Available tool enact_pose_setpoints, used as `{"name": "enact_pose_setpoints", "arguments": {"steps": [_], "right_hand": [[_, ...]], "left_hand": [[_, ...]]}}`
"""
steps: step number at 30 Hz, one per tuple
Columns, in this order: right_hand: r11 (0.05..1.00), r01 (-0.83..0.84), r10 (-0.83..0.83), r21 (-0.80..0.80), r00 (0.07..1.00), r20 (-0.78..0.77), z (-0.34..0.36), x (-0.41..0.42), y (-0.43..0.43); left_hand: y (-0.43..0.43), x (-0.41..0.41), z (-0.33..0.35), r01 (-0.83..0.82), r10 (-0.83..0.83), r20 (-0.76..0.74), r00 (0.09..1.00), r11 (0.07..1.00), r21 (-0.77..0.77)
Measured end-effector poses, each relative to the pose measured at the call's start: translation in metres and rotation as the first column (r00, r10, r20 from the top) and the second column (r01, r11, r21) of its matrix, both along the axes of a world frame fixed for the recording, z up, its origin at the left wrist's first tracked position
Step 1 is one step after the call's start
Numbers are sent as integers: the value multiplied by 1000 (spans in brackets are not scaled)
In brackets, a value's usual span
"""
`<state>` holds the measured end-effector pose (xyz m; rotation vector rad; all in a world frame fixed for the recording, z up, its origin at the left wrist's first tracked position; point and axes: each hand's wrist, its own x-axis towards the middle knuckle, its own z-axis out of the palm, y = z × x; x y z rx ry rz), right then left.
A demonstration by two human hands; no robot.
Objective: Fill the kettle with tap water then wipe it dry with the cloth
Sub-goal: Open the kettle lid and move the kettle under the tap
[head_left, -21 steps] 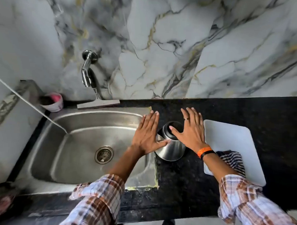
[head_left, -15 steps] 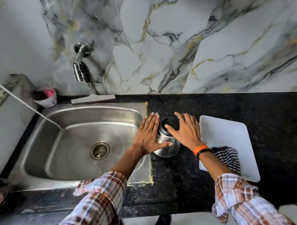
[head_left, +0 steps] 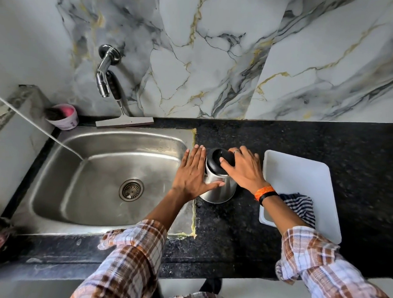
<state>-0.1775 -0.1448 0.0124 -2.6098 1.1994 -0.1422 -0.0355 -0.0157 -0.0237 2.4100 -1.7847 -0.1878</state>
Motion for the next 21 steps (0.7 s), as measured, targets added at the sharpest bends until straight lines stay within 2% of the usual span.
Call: {"name": "enact_pose_setpoints", "arguments": {"steps": [4,13,16,21], "right_hand": [[982,-14,-27,187,977,213,8,-12,-9],[914,-106,36,391,983,182,24,-22,-30],[849,-138,6,510,968,252,21,-27,-38],[811,-155,-67,564,933,353,10,-32,-41]], "left_hand": [[0,-1,1,-7,6,22,1000,1000,18],[-1,0,1,-11,10,51,999,1000,13],[-1,0,0,-13,12,70,997,1000,15],[-2,1,1,2,-4,82,997,999,34]]}}
